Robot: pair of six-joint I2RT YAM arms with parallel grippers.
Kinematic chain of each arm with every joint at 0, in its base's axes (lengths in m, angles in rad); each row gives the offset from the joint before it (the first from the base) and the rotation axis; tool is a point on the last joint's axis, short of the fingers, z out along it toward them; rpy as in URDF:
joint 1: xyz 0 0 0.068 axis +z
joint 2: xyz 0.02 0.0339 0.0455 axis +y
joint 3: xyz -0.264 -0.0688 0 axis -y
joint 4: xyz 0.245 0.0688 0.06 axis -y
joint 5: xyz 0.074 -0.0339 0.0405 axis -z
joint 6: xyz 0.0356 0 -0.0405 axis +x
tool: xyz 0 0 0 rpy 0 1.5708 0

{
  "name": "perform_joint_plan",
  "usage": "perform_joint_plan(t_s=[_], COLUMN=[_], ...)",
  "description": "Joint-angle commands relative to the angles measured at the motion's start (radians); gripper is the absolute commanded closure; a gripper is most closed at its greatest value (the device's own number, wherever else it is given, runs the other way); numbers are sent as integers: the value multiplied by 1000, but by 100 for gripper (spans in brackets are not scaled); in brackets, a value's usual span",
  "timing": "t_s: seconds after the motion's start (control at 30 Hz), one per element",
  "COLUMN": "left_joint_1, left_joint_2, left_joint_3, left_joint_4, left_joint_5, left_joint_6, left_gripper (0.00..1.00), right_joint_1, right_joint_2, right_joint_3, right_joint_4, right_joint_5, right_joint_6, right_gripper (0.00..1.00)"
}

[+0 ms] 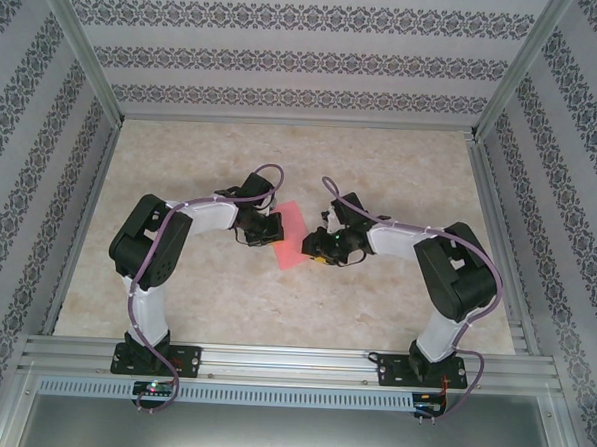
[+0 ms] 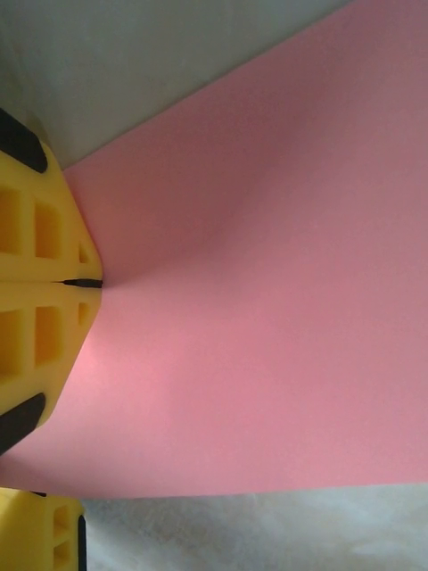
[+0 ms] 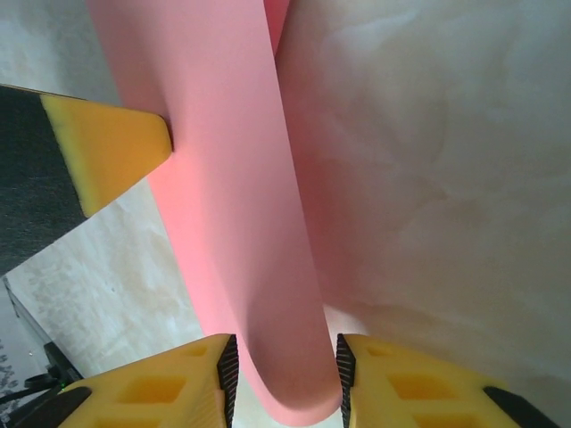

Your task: Fold a paper plane with a square sheet of paper (pick it up from the middle)

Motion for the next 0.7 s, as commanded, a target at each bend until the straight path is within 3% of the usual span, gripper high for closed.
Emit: perform_joint_plan(t_s=[0.0,0.37,0.67], left_joint_1=[-9,-10,-9], left_joint_2=[33,46,29], left_joint_3=[-18,-4,-5], left_joint_4=[-84,-102,-98], left_joint_5=[-75,-80,-77], left_joint_6=[27,65,97], left_gripper=[93,93,93], right_joint_1=[-10,-69,-68], right_joint_2=[-40,63,62], right_joint_3=[-57,-100,-125], right_joint_4=[140,458,422], right_joint_5=[-28,-160,-195], right_joint_6=[69,151,151], right_gripper=[63,62,68])
